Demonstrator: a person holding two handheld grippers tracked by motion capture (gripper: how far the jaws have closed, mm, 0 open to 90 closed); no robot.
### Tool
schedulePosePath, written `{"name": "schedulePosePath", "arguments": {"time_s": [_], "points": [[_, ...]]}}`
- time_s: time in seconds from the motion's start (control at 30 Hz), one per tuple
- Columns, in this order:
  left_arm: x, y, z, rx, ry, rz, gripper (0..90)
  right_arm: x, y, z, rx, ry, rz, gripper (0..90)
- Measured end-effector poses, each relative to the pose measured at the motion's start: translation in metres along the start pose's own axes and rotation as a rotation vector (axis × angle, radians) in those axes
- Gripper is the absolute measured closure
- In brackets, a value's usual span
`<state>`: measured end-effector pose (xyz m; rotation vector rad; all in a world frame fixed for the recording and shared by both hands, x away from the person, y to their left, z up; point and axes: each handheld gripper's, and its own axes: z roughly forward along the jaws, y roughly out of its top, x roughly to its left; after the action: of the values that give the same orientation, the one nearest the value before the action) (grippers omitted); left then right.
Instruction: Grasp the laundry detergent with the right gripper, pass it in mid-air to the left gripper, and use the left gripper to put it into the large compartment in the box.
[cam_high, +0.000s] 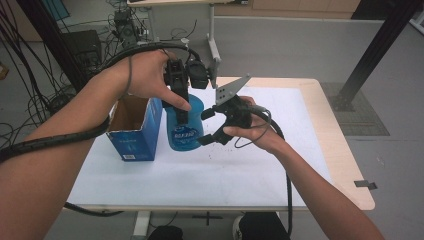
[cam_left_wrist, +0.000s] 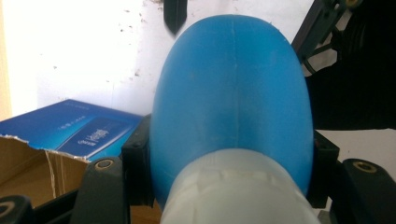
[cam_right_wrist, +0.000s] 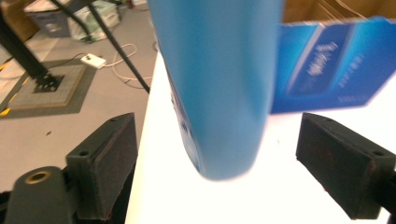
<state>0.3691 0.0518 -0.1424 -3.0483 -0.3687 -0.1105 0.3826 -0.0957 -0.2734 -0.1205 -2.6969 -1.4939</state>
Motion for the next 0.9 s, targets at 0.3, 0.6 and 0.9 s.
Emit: {"name": "schedulePosePath", "arguments": {"time_s": [0.3, 0.6, 0.9], "points": [[0.003, -0.005, -0.016, -0.012, -0.009, -0.080, 38.2, 0.007, -0.020, -0.032, 0.084, -0.073, 0.093, 10.7], [0.010, -0.010, -0.037, -0.010, 0.003, -0.245, 38.1, 0.020, -0.044, -0.066, 0.163, -0.174, 0.167, 8.9], [0.027, -0.029, -0.066, 0.008, 0.027, -0.419, 38.0, 0.026, -0.058, -0.099, 0.245, -0.263, 0.224, 0.2]]}}
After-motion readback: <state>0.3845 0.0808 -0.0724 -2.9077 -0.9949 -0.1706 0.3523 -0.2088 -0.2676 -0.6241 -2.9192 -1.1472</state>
